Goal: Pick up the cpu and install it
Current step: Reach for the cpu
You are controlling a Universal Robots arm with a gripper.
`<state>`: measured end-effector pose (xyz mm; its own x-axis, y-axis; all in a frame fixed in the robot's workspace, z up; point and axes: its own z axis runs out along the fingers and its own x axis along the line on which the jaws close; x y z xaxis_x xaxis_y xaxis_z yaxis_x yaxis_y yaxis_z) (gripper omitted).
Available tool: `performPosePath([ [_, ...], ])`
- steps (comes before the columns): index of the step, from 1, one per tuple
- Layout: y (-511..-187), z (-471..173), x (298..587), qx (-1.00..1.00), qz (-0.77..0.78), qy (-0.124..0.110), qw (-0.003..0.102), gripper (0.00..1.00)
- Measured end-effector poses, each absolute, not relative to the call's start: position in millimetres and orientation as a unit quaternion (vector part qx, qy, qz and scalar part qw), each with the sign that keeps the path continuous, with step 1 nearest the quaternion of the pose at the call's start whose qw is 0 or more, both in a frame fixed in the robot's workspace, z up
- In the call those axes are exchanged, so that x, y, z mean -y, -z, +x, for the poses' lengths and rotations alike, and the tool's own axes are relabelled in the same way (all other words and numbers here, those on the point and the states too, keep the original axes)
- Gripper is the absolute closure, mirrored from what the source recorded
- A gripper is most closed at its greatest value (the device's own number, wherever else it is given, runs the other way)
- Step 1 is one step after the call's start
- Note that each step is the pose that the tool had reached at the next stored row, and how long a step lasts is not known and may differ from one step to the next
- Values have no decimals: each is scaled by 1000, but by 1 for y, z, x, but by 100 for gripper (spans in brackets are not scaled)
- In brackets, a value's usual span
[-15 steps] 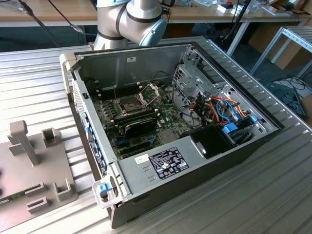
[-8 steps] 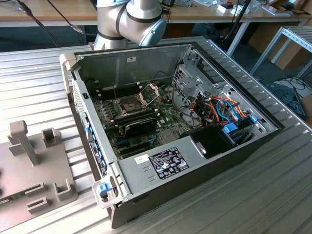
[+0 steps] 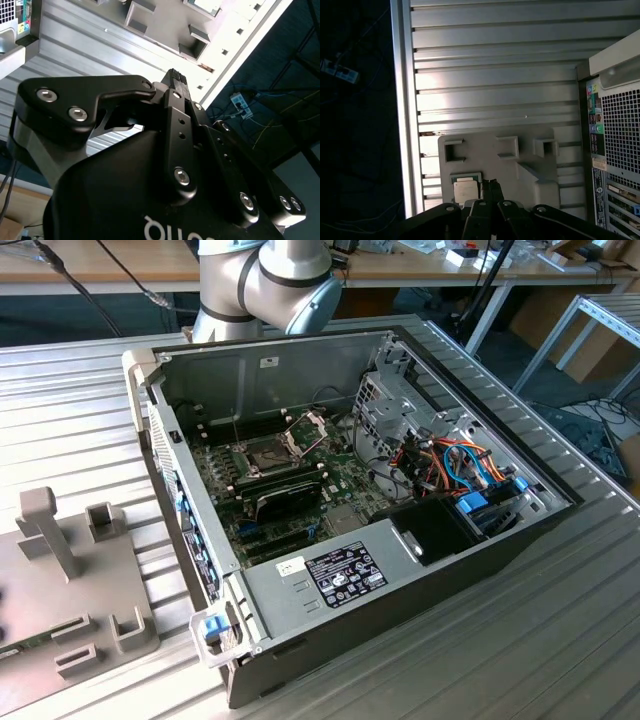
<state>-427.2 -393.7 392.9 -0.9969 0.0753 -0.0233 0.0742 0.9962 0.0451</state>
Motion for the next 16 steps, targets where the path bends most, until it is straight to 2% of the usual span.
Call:
performPosePath([
  [11, -392, -435, 394, -999, 37, -22, 12, 89],
  [12, -392, -435, 394, -999, 37, -22, 11, 89],
  [16, -391, -435, 394, -999, 38, -21, -4, 89],
])
